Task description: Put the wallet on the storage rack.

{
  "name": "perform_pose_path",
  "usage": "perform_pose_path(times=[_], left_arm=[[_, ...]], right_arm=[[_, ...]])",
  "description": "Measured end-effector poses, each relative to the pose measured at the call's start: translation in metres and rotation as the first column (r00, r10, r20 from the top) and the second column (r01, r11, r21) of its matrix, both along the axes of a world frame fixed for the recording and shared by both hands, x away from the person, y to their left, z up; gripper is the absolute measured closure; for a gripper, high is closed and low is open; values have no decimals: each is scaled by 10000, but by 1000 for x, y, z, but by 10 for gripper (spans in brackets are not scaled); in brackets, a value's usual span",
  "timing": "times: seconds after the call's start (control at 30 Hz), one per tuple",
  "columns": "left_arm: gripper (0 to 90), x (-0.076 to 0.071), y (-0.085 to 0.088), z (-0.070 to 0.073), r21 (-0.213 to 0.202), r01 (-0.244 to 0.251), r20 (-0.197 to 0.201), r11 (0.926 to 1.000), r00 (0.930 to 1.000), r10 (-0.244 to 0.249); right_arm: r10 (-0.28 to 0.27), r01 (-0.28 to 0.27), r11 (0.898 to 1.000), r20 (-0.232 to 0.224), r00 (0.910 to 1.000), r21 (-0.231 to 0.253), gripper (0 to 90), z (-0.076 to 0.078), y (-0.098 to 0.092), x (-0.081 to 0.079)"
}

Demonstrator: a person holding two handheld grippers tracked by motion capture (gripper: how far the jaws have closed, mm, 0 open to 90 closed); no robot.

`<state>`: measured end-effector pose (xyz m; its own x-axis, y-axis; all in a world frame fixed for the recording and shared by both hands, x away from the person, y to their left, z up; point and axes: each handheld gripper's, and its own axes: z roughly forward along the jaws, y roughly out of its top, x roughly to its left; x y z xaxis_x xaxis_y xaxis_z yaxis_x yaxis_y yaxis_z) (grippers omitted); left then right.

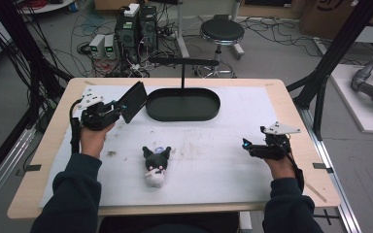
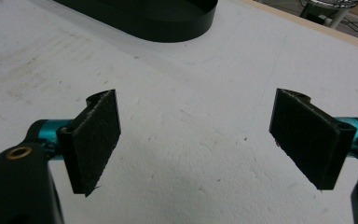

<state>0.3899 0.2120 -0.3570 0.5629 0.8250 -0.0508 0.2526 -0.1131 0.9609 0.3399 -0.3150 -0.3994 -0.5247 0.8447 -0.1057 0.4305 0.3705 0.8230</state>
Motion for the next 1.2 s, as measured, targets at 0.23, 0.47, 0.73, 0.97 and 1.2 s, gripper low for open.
perform_pose_path(times=[0.23, 0.47, 0.73, 0.97, 1.2], left_arm=[[760, 27, -17, -8, 167, -46, -157, 9998, 9999, 48], [760, 50, -30, -17, 254, -53, -243, 9997, 9997, 59], [759, 76, -48, -30, 487, 93, -379, 9988, 9993, -74], [759, 97, -59, -38, 729, 76, -303, 9973, 9995, -54], [759, 111, -64, -48, 1034, -17, -415, 9946, 9991, 61]], right_arm=[[-1, 1, 10000, -9, 10000, 84, 165, 0, -1, 0], [36, -36, 9999, -11, 10000, 154, 165, -1, -1, 2], [65, -64, 9997, -45, 10000, 235, 165, -1, -1, 2], [122, -119, 9994, -73, 9999, 310, 165, -2, -1, 4], [45, -40, 9992, -106, 9999, 397, 165, -2, -3, 5]])
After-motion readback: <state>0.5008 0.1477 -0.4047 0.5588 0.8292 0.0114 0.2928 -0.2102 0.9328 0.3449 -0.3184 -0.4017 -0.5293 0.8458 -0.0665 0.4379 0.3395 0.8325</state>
